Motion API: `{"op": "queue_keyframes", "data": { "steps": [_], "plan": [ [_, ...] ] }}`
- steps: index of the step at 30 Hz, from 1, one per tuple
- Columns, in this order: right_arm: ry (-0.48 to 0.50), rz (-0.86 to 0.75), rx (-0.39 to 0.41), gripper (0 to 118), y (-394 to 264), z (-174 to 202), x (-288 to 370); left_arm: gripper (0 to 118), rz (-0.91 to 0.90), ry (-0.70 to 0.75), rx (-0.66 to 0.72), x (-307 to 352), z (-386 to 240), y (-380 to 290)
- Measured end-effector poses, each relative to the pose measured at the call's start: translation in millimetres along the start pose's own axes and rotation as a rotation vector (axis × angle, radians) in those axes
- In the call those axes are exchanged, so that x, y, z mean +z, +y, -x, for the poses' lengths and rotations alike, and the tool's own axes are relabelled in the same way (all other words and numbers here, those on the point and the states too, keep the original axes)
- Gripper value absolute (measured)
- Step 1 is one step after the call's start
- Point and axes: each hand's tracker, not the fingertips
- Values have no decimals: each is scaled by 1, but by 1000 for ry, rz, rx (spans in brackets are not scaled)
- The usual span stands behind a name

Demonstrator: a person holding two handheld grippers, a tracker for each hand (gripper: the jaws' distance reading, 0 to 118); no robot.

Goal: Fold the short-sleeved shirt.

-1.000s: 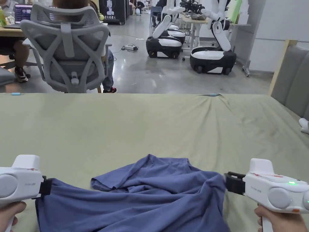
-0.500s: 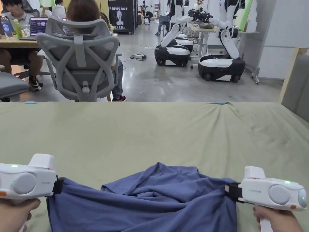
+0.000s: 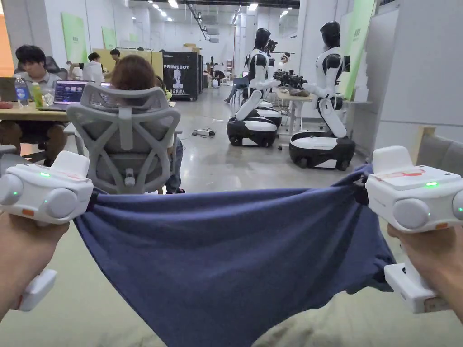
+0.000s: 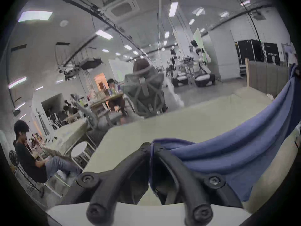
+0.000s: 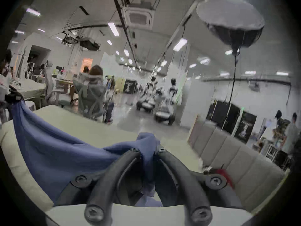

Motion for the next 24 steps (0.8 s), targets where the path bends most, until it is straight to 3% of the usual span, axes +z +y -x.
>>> {"op": "queue_keyframes", "data": {
  "steps": [9, 17, 24],
  "plan": [
    [-59, -83, 10, 11, 50, -5, -25, 0, -85, 23, 19, -25, -2, 77],
    [-55, 50, -33, 12, -49, 12, -85, 0, 29, 11, -7, -84, -47, 5],
    [-26, 93, -63, 12, -87, 2, -63, 0, 85, -47, 4, -72, -52, -32]
  ]
}}
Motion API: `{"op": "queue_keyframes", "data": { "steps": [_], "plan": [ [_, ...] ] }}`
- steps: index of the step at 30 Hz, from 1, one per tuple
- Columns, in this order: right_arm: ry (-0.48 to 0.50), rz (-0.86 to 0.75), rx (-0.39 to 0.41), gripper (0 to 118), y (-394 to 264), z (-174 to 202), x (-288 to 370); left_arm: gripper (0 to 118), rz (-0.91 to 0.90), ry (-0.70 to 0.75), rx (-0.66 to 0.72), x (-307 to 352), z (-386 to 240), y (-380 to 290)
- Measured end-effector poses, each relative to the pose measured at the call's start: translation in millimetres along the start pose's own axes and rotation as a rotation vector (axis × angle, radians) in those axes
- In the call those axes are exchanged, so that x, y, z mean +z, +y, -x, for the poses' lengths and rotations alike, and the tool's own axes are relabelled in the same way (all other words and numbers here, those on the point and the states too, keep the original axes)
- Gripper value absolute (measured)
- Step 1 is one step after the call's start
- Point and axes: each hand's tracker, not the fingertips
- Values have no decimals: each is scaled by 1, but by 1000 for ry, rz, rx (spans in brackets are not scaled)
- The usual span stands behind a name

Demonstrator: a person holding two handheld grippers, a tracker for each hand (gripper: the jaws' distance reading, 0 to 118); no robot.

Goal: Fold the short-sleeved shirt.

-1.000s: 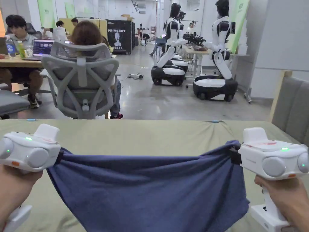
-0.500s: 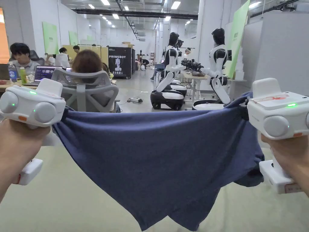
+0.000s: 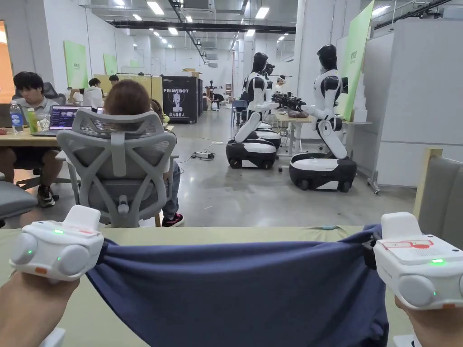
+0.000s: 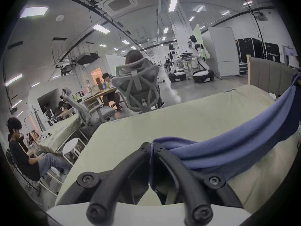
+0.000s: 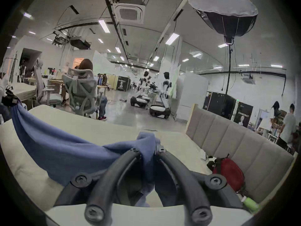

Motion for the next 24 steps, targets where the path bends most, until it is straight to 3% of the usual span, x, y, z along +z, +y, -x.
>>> {"op": "queue_keyframes", "data": {
  "steps": [5, 9, 15, 17, 18, 21, 22, 24],
  "plan": [
    [28, 60, 42, 11, -41, -7, 49, 0, 28, -67, -18, 45, 0, -50],
    [77, 177, 45, 11, -109, -5, 98, 0, 144, -128, -18, 80, -6, -133],
    [166, 458, 124, 12, -225, 21, 133, 0, 431, -228, 144, 101, -11, -268],
    [183, 506, 93, 12, -238, 24, 134, 5, 419, -222, 177, 99, -7, -287],
    [211, 506, 65, 26, -238, 24, 137, 25, 399, -226, 193, 104, -8, -290],
    [192, 421, 16, 110, -209, 30, 153, 106, 233, -206, 134, 122, -17, -272],
    [202, 350, -22, 118, -191, 34, 162, 110, 160, -210, 134, 131, -23, -259],
    [213, 226, -108, 118, -161, 49, 179, 108, 59, -221, 150, 155, -43, -229]
  ]
}}
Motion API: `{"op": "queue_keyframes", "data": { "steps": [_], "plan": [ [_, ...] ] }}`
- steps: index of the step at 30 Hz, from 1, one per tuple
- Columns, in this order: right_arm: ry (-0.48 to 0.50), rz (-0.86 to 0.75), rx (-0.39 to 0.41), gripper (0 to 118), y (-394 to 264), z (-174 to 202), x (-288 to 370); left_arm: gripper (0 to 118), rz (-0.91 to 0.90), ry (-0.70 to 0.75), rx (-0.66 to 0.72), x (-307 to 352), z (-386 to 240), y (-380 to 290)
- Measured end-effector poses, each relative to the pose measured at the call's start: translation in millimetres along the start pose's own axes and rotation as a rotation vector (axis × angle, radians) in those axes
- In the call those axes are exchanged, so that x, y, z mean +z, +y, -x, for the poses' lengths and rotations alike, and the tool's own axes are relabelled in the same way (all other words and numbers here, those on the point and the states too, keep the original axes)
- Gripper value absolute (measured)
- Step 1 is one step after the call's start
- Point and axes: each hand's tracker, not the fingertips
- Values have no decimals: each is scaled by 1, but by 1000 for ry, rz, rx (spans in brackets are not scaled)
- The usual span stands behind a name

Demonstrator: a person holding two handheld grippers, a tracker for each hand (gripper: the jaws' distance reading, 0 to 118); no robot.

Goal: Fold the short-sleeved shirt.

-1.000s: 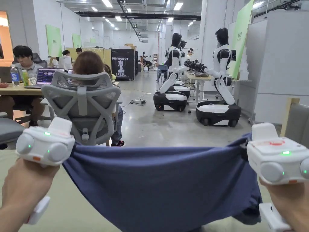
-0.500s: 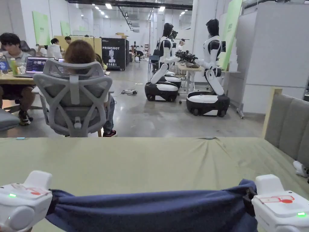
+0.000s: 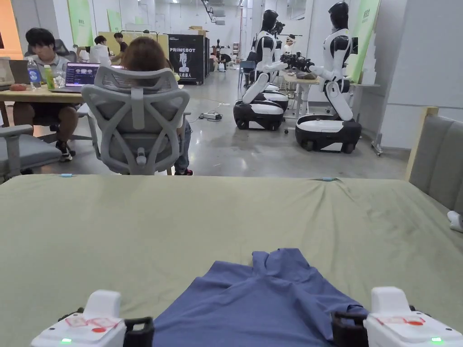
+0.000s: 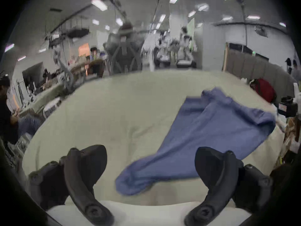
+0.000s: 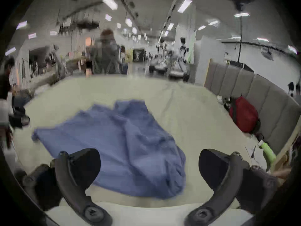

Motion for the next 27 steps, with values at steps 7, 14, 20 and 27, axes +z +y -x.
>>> {"op": "queue_keyframes", "data": {
  "steps": [7, 14, 20, 27],
  "plan": [
    [79, -202, 26, 85, 34, 73, 28, 70, -255, -50, -21, 33, -63, 36],
    [105, -179, 10, 0, 33, 83, 26, 0, -142, -78, -35, 28, -34, 44],
    [118, -167, 21, 0, 25, 87, 20, 0, 394, -129, 199, -33, 68, 38],
    [135, -133, 48, 0, 23, 91, 9, 96, 499, -97, 291, -61, 104, -9]
  ]
}}
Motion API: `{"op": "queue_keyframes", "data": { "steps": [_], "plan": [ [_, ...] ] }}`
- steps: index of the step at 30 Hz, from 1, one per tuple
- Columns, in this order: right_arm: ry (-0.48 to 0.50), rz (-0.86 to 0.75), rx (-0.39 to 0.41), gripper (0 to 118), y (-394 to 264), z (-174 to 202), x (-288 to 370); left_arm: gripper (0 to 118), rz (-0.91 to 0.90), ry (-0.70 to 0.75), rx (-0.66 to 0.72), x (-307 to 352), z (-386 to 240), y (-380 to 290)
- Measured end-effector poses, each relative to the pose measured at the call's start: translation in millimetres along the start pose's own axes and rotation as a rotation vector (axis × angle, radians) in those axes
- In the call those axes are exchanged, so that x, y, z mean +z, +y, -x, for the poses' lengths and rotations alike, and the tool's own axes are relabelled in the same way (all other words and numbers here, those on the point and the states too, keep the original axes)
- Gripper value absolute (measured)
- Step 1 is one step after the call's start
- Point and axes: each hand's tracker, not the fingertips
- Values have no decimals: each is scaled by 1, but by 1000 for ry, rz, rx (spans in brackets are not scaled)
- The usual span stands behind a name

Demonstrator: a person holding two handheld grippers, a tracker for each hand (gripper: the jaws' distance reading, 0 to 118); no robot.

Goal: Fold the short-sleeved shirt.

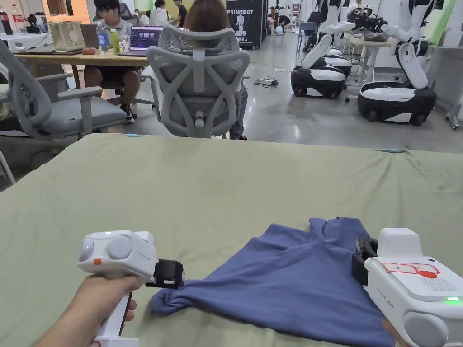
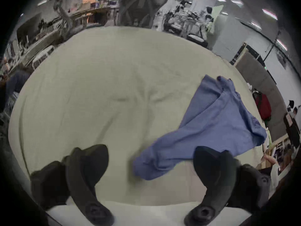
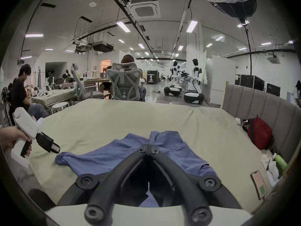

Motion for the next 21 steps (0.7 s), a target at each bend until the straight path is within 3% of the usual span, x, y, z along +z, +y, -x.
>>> {"op": "queue_keyframes", "data": {
  "steps": [1, 5, 10, 11, 12, 17, 21],
  "plan": [
    [-1, 8, 4, 0, 0, 0, -3, 85, -1, 1, -3, -4, 0, -3],
    [-4, 24, 5, 0, -1, -3, -10, 61, 55, 3, 7, -32, -1, -12],
    [-8, 55, 2, 0, 0, -16, -22, 41, 99, 50, -93, -43, -13, -15],
    [-13, 63, 11, 0, 2, -22, -26, 24, 68, 65, -113, -35, -15, -14],
    [-17, 73, 17, 0, 5, -30, -30, 0, 7, 59, -137, -24, -19, -14],
    [-80, 166, 72, 0, 26, -90, -80, 0, -154, 10, -165, 33, -34, -25],
    [-40, 342, 8, 0, 25, -146, -163, 0, -181, 3, -156, 38, -35, -29]
  ]
}}
